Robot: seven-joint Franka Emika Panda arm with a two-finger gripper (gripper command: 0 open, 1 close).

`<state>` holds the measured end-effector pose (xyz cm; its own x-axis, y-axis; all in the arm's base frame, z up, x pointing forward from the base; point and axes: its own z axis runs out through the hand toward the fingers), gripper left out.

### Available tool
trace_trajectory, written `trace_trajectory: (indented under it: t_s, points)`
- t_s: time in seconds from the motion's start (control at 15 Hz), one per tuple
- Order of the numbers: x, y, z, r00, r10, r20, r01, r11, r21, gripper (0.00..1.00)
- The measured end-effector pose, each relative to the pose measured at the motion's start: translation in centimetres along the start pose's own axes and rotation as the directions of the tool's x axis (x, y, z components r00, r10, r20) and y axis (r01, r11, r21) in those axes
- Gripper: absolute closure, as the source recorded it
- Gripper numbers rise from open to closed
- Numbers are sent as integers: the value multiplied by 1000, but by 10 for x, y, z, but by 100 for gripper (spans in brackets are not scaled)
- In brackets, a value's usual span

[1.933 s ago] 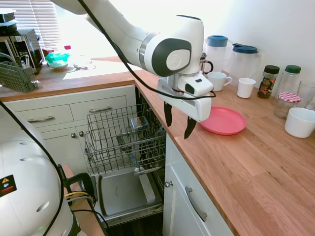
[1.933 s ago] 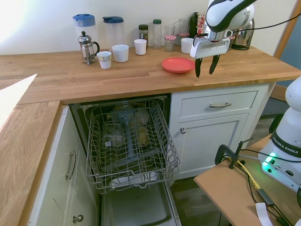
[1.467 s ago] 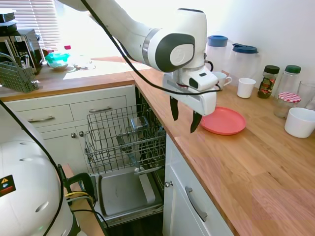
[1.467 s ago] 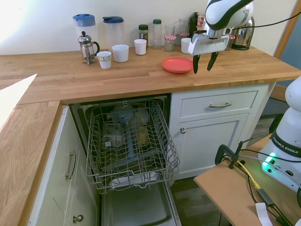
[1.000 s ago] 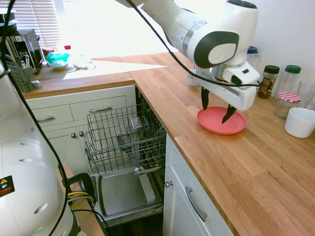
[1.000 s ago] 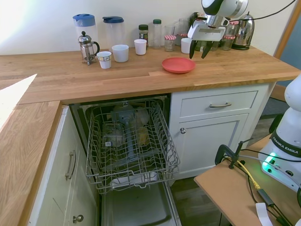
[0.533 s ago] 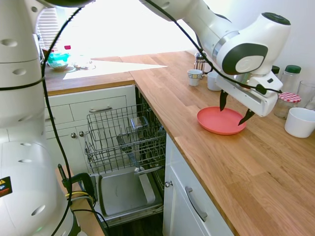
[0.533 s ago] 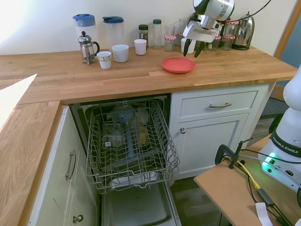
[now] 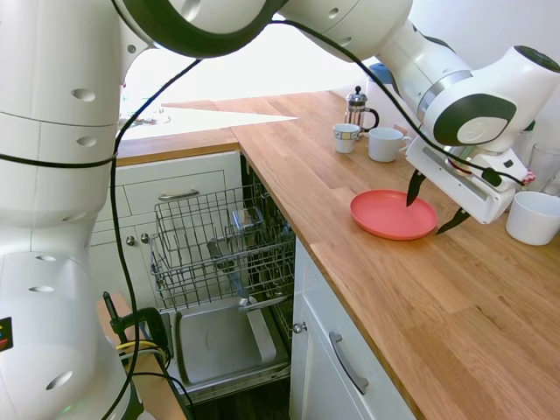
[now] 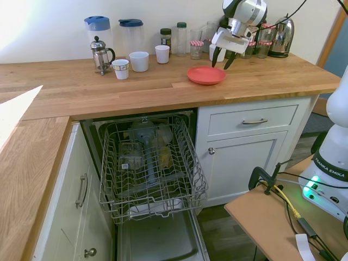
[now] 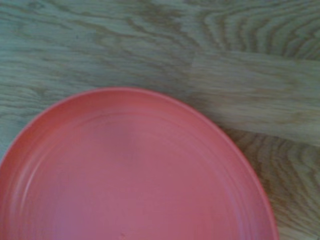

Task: Put the plate in the dishwasher

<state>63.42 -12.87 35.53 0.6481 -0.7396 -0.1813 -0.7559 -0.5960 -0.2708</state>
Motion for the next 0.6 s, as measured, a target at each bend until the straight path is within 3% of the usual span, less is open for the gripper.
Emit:
trace_trajectory:
  t_s: [0.6]
  points:
    - [-2,-7,22,999,-29,23,29,999,-19,100]
